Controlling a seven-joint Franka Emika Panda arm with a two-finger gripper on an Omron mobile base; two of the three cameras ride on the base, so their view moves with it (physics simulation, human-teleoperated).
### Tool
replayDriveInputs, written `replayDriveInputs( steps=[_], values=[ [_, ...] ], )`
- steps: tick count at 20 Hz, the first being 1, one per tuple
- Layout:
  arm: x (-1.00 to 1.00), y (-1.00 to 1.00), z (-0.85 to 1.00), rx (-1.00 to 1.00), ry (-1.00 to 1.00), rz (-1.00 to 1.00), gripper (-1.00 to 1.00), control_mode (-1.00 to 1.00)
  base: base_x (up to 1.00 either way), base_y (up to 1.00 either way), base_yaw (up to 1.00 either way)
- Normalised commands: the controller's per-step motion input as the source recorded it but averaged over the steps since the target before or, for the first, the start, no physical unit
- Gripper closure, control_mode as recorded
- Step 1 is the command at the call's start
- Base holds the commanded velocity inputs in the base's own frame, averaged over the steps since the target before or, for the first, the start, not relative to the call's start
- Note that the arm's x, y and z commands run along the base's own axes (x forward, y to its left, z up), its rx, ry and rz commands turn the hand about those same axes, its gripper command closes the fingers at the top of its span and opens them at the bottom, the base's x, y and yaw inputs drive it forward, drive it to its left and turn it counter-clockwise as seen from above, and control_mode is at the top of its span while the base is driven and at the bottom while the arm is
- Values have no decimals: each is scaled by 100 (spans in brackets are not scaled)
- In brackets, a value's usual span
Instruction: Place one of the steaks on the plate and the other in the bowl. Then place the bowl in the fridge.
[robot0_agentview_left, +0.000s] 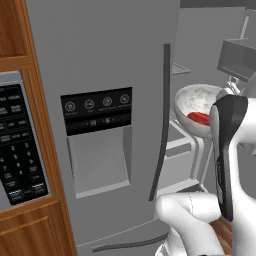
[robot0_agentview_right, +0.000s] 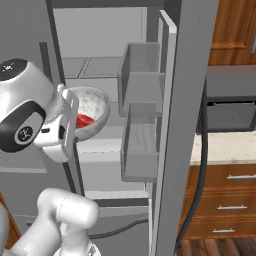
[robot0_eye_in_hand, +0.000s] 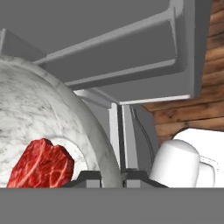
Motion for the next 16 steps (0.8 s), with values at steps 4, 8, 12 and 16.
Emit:
replayDriveInputs(
  steps=[4, 8, 12, 16],
  values=[
    [32, 0, 26, 0, -16, 3, 100, -100, 0, 0, 0],
    [37, 0, 17, 0, -15, 5, 100, -100, 0, 0, 0],
    [55, 0, 12, 0, -8, 4, 100, -100, 0, 0, 0],
    [61, 0, 14, 0, -2, 0, 100, -100, 0, 0, 0]
  ],
)
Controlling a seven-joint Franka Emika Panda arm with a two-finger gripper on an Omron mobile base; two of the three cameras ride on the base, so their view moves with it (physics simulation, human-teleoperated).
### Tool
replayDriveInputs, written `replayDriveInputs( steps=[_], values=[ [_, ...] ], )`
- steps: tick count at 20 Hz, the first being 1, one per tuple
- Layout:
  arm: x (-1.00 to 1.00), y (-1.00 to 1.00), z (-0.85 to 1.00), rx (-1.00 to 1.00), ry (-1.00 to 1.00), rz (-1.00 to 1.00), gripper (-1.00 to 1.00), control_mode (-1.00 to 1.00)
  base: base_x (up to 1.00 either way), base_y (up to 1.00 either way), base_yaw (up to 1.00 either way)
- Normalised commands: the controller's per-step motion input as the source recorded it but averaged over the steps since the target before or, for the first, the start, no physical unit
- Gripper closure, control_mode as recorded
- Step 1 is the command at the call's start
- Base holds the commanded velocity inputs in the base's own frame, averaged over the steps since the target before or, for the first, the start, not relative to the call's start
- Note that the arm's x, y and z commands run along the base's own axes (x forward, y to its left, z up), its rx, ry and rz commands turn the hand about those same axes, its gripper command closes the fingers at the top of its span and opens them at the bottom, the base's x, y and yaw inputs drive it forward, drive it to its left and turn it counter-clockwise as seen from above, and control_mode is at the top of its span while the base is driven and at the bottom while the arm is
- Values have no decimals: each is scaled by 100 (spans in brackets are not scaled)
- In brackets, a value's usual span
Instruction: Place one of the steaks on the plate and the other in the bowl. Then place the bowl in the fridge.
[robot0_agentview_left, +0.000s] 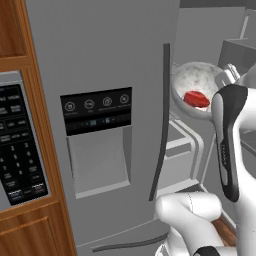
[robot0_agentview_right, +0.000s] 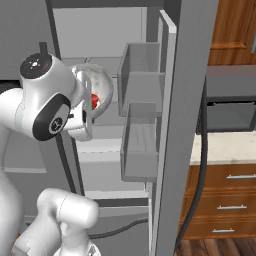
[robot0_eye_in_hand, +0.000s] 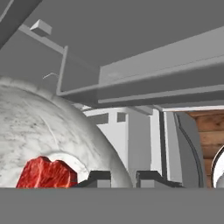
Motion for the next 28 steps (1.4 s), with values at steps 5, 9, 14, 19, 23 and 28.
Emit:
replayDriveInputs(
  steps=[5, 9, 14, 19, 23, 28],
  values=[
    [52, 0, 13, 0, -2, 0, 100, -100, 0, 0, 0],
    [17, 0, 10, 0, -4, 0, 100, -100, 0, 0, 0],
    [0, -1, 5, 0, -5, 0, 100, -100, 0, 0, 0],
    [1, -9, 3, 0, -1, 0, 100, -100, 0, 0, 0],
    [0, -26, 0, 0, 0, 0, 100, -100, 0, 0, 0],
    [2, -28, 0, 0, 0, -1, 100, -100, 0, 0, 0]
  ],
)
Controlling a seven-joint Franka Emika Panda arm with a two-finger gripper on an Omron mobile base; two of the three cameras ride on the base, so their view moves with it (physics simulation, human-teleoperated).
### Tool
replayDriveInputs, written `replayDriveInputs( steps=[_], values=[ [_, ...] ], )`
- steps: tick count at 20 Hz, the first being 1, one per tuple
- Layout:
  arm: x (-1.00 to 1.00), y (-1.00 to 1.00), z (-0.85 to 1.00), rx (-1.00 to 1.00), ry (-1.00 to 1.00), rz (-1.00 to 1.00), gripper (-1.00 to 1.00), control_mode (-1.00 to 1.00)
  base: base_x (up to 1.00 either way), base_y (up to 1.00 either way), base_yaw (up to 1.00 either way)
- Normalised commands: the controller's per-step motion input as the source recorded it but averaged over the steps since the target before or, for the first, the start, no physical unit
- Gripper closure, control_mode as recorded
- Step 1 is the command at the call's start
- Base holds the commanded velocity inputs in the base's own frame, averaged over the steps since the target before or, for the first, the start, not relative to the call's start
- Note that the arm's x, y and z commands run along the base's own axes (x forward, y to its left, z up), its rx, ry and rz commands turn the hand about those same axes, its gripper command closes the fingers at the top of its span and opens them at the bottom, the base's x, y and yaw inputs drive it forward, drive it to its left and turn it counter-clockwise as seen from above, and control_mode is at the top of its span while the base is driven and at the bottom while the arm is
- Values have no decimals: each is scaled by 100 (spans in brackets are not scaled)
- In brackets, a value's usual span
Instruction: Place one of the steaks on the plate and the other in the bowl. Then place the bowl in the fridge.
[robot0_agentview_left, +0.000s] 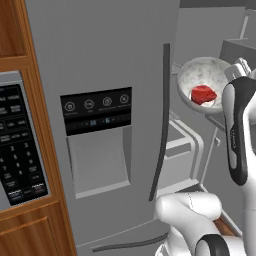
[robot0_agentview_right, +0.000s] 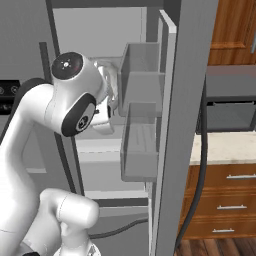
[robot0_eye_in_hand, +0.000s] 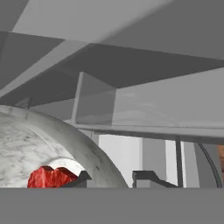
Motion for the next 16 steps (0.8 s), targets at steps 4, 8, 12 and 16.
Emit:
replayDriveInputs(
  steps=[4, 8, 12, 16],
  values=[
    [13, 8, 0, 0, 0, -2, 100, -100, 0, 0, 0],
    [32, 25, 0, 0, 0, -6, 100, -100, 0, 0, 0],
    [47, 31, 1, 0, 0, -11, 100, -100, 0, 0, 0],
    [54, 0, 7, 0, 0, -8, 100, -100, 0, 0, 0]
  ],
)
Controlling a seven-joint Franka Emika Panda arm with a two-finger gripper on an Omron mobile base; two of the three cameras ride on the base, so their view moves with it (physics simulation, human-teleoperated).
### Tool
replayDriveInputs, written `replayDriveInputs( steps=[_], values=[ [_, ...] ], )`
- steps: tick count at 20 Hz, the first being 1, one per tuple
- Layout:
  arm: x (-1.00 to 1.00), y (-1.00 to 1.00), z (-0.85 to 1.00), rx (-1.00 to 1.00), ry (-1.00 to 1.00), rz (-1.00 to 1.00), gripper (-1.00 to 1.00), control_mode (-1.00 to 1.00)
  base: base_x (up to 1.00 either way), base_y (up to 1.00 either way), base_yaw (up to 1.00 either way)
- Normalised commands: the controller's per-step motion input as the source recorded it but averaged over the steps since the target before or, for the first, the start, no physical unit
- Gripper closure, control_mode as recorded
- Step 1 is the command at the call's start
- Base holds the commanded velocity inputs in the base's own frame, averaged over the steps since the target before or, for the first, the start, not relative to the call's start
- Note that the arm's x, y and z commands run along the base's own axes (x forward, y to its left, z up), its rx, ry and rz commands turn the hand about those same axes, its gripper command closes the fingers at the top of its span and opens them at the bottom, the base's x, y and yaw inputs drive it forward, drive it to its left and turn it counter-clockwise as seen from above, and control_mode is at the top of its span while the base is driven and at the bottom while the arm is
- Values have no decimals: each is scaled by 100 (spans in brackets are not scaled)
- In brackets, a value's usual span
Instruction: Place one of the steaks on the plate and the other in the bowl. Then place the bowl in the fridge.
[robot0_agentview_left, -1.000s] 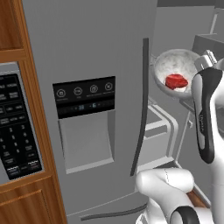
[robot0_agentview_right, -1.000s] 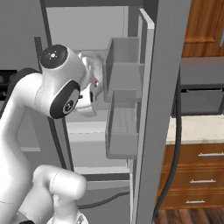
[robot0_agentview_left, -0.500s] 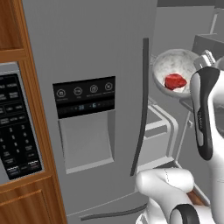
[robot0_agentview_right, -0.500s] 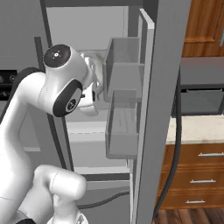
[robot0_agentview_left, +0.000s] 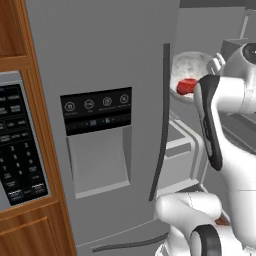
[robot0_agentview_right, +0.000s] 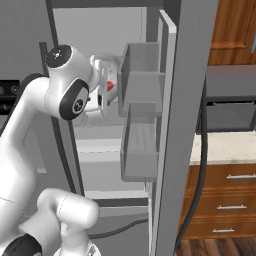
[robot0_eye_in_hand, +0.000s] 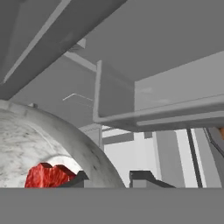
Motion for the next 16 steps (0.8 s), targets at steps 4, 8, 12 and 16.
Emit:
replayDriveInputs(
  steps=[4, 8, 12, 16],
  values=[
    [61, -5, 12, 0, 0, -5, 100, -100, 0, 0, 0],
    [56, 0, 7, 1, 0, 0, 100, -100, 0, 0, 0],
    [41, 0, 15, 5, 0, 0, 100, -100, 0, 0, 0],
    [43, 0, 12, 6, 0, 0, 100, -100, 0, 0, 0]
  ],
)
